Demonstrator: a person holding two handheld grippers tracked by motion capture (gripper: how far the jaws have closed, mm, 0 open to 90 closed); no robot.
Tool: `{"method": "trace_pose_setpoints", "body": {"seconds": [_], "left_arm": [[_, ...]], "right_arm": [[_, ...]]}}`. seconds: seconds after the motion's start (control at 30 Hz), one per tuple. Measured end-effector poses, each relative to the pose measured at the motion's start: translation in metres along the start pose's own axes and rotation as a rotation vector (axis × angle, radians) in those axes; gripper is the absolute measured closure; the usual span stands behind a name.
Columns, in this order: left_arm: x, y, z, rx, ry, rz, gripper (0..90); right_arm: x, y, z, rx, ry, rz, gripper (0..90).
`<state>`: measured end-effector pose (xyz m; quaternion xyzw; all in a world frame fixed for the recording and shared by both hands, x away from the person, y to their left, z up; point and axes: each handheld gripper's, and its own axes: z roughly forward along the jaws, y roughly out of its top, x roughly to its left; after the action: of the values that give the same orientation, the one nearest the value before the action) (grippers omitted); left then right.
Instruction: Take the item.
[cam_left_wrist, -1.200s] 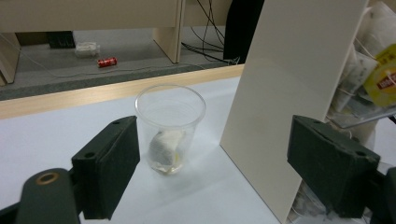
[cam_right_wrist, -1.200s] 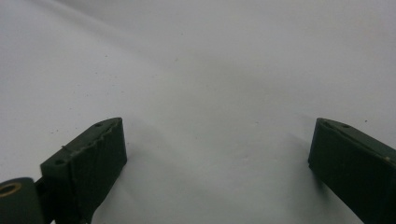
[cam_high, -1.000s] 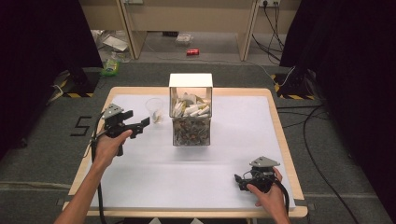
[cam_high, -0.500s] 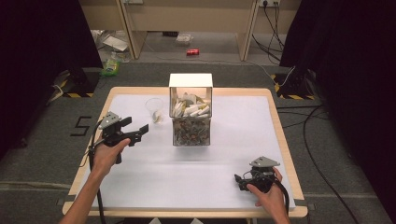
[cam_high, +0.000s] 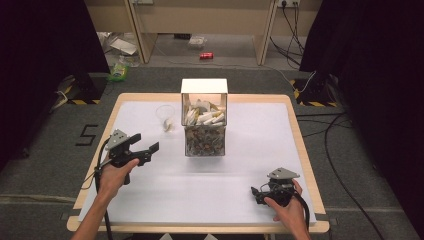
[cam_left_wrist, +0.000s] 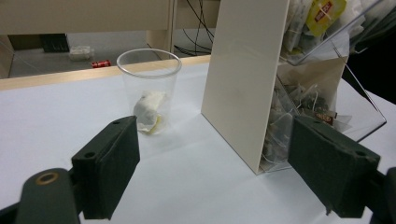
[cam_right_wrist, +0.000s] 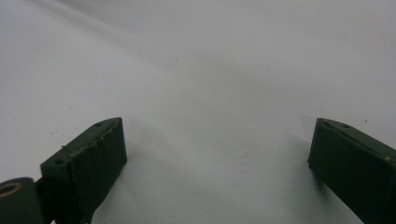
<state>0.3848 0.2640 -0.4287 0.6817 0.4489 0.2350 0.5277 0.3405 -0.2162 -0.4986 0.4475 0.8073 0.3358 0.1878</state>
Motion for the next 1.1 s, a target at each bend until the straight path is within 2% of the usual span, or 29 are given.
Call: {"method": "trace_pose_setpoints", "body": {"seconds": [0.37, 1.1], "left_arm": [[-0.007, -0.015, -0.004, -0.009, -0.005, 0.022, 16.2], [-0.005, -0.049, -0.014, -0.016, -0.009, 0.027, 16.0]], "right_arm": [[0.000, 0.000, 0.000, 0.000, 0.000, 0.000, 4.8], [0.000, 0.000, 0.000, -0.001, -0.001, 0.000, 4.9]]}}
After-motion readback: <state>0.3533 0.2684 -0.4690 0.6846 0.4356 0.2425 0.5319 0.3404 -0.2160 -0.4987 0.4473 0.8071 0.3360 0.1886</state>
